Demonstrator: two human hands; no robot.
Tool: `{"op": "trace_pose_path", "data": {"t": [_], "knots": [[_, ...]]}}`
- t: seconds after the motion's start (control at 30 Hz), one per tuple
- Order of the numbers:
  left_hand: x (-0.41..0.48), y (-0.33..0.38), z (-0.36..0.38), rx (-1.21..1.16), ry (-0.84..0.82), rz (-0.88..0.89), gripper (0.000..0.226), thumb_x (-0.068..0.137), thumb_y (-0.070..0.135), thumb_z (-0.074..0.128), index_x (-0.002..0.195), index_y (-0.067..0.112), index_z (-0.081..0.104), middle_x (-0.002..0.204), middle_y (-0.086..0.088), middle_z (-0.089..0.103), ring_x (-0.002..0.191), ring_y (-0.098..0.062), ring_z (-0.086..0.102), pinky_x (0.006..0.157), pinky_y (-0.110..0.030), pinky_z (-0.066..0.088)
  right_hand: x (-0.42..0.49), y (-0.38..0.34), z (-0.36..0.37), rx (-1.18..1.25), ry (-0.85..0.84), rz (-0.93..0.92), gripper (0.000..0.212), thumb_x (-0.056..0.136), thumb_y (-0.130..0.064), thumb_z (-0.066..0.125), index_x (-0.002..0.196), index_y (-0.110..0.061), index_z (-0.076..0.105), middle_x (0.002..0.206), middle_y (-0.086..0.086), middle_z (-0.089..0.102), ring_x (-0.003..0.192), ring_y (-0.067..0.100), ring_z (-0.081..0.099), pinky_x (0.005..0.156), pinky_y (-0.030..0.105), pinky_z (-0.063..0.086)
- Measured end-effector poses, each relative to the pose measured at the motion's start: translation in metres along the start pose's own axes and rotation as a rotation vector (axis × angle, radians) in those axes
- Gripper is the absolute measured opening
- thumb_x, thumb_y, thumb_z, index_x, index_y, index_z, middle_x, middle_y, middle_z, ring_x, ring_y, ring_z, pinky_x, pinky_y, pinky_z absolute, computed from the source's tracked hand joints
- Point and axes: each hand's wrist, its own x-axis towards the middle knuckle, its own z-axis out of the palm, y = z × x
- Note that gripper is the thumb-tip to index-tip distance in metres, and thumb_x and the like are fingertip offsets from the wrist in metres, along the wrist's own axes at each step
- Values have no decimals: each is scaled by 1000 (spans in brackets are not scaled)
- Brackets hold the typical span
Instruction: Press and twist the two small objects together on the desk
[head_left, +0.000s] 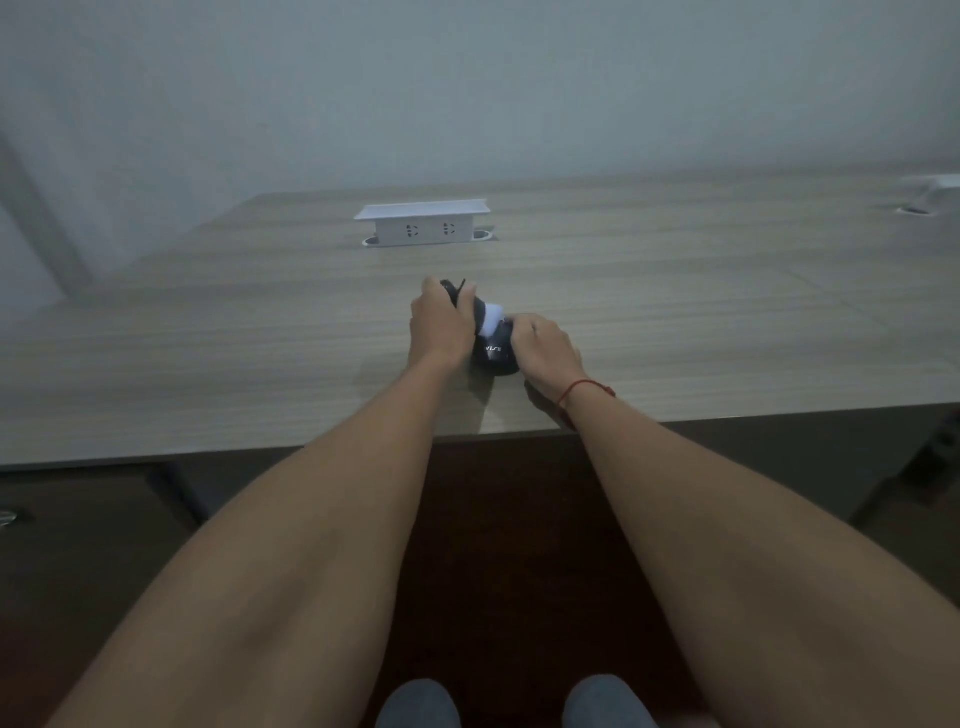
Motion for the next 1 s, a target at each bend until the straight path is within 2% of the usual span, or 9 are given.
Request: {"op": "trace_pose_path", "data": {"t": [0.2,0.33,0.4,0.5,0.63,0.7,0.8,0.9,1.0], "knots": [[4,9,-3,29,-71,99,35,93,36,56,92,1,59,91,-15,61,83,-28,60,68,-31,44,-4,-3,-3,106,-20,57,42,100,-34,18,90,-15,54,100,14,59,97,30,55,92,41,41],[-2,12,-11,230,-45,36,36,96,30,52,107,-4,55,111,-23,61,98,-36,57,78,-37,43,-5,-5,-3,104,-32,94,35,100,-31,19,90,-15,48,126,23,59,115,36,54,98,41,35],[1,13,-17,218,-66,38,36,95,30,54,106,-4,56,112,-24,61,103,-39,59,86,-39,48,-5,-4,-4,100,-38,91,35,100,-31,18,93,-15,49,127,23,59,116,36,53,100,42,35],[-5,8,-18,89,-170,64,38,92,37,58,98,0,61,98,-20,67,85,-33,67,79,-46,58,-7,-2,-4,117,-37,75,47,98,-39,15,97,-12,54,114,21,61,107,35,56,103,47,40],[-16,-6,-23,147,-52,25,38,95,35,54,107,-1,56,103,-14,61,90,-27,60,81,-40,53,-6,-4,-4,105,-48,73,43,98,-37,16,95,-13,52,124,24,60,114,38,55,103,45,38],[-16,-13,-27,163,-3,7,38,95,35,54,107,-1,55,104,-17,60,93,-31,60,83,-41,51,-4,-3,-5,105,-42,73,36,98,-36,17,90,-17,46,121,24,61,112,37,55,98,43,37],[-16,-20,-27,51,30,-72,38,93,36,56,104,0,55,108,-21,61,97,-37,62,86,-47,54,-5,-1,-3,60,-37,57,39,94,-44,25,86,-19,55,110,17,65,102,33,56,93,40,40],[-11,-29,-19,19,-53,-139,41,90,42,58,98,1,56,103,-22,65,89,-38,67,80,-51,58,-9,3,3,54,-1,25,54,81,-64,43,105,-23,68,108,5,70,107,29,61,96,42,48],[-10,-19,-21,42,-114,-121,43,91,39,58,103,-3,59,100,-18,65,89,-32,65,82,-43,57,-9,4,-1,-2,-14,3,55,85,-57,52,126,-21,60,125,4,65,117,27,58,104,45,44]]}}
